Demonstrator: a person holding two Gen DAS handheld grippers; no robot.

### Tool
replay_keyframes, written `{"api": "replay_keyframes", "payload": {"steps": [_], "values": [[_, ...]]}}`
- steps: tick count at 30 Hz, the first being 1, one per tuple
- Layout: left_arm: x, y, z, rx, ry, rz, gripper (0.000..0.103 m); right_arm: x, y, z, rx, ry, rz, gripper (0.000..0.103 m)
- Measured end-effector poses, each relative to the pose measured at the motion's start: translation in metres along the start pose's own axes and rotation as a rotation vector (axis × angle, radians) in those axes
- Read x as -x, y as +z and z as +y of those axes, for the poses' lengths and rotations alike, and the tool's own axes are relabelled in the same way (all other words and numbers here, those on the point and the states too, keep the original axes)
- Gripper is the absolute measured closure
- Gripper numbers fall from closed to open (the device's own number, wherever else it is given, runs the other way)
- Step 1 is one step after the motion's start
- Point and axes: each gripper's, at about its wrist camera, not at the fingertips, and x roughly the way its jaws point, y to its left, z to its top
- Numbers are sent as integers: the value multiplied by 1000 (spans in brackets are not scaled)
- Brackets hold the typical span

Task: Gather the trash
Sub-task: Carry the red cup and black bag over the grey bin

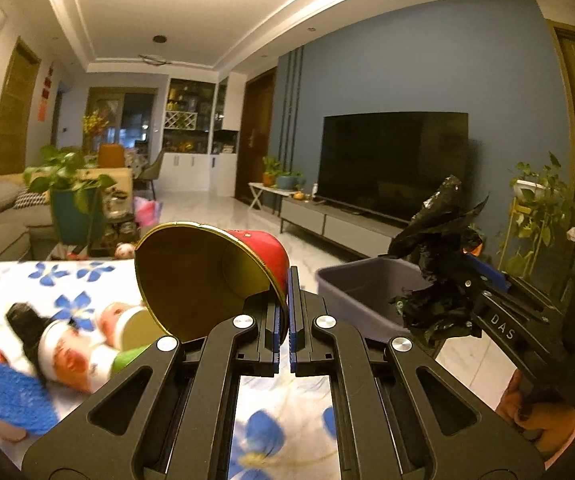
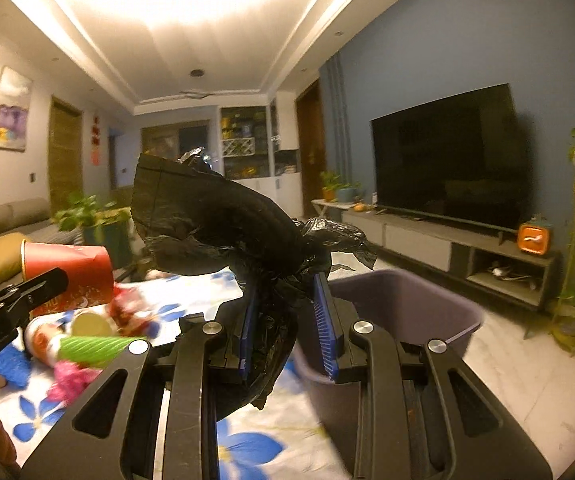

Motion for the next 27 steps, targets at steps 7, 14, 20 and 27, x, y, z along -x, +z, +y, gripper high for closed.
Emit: {"api": "replay_keyframes", "payload": {"steps": [7,14,20,27], "values": [[-36,16,-26,-33,-56,-11,101,-10,10,-28,3,-96,-52,75],[-73,25,-43,-25,-126,-13,101,-22,13,-57,-22,-161,-78,75],[-99,24,-61,-27,-151,7,101,-32,12,-62,-21,-199,-81,75],[-123,21,-71,-26,-167,40,101,-43,13,-63,-23,-210,-78,75]]}}
